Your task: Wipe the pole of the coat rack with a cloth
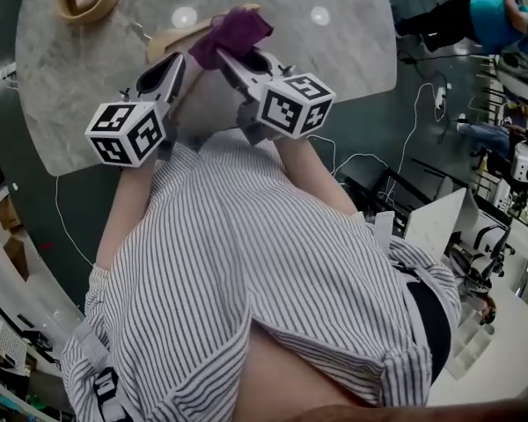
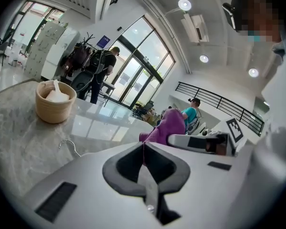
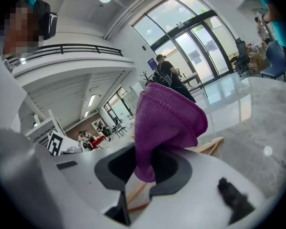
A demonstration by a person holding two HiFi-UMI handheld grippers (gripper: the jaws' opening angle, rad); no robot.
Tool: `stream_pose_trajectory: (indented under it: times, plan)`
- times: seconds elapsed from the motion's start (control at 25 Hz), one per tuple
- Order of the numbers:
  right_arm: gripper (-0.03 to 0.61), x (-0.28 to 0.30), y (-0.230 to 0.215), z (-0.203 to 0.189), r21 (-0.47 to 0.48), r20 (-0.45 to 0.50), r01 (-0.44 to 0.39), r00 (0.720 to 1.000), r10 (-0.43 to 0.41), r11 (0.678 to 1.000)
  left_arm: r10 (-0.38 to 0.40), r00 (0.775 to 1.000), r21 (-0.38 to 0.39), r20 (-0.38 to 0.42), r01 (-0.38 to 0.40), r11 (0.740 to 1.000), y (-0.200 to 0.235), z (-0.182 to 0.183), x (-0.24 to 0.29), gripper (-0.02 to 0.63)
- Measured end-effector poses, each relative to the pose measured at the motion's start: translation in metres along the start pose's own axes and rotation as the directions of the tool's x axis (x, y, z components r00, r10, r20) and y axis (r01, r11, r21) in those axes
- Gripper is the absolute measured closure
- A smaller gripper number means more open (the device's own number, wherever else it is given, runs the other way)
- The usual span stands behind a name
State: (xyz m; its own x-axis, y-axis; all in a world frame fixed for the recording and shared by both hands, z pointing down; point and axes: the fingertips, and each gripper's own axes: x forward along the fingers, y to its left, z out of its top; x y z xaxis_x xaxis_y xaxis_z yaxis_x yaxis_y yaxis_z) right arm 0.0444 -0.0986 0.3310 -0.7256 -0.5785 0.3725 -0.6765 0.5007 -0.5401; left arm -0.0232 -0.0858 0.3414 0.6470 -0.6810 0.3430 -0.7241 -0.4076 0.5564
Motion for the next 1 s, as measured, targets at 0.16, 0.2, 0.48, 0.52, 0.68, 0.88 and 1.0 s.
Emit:
stream_pose_trajectory:
  times: [0.16,0.2,0.48,0.52,0.68,0.88,1.0]
  plan:
    - [0.499,0.004,-0.015,-0.002,0.011,-0.031,0.004,1.000,-0.004,1.000,0.020,1.000,0.002,-0.019,-0.020,1.000,0.005,-0.006,0.006,0.598]
    - [0.499,0.005,-0.018,-0.002,0.012,-0.039,0.004,0.999,-0.003,1.000,0.029,0.999,0.002,-0.023,-0.029,1.000,0.007,-0.007,0.008,0.598]
    - [0.499,0.012,-0.046,-0.003,0.029,-0.088,0.019,0.996,-0.017,0.999,0.102,0.993,-0.009,-0.061,-0.103,0.995,0.024,-0.015,0.021,0.598]
    - [0.499,0.013,-0.051,-0.004,0.028,-0.096,0.025,0.995,-0.022,0.999,0.112,0.992,-0.011,-0.063,-0.112,0.994,0.028,-0.016,0.022,0.598]
    - [0.499,0.018,-0.069,-0.004,0.020,-0.131,0.043,0.991,-0.040,0.999,0.133,0.988,-0.022,-0.078,-0.135,0.991,0.041,-0.023,0.025,0.598]
    - [0.499,0.022,-0.082,-0.006,0.000,-0.175,0.057,0.983,-0.056,0.998,0.174,0.976,-0.012,-0.128,-0.177,0.984,0.052,-0.038,0.026,0.598]
    - [0.499,0.026,-0.092,-0.008,0.001,-0.199,0.074,0.977,-0.072,0.997,0.217,0.960,0.025,-0.177,-0.216,0.976,0.061,-0.048,0.030,0.598]
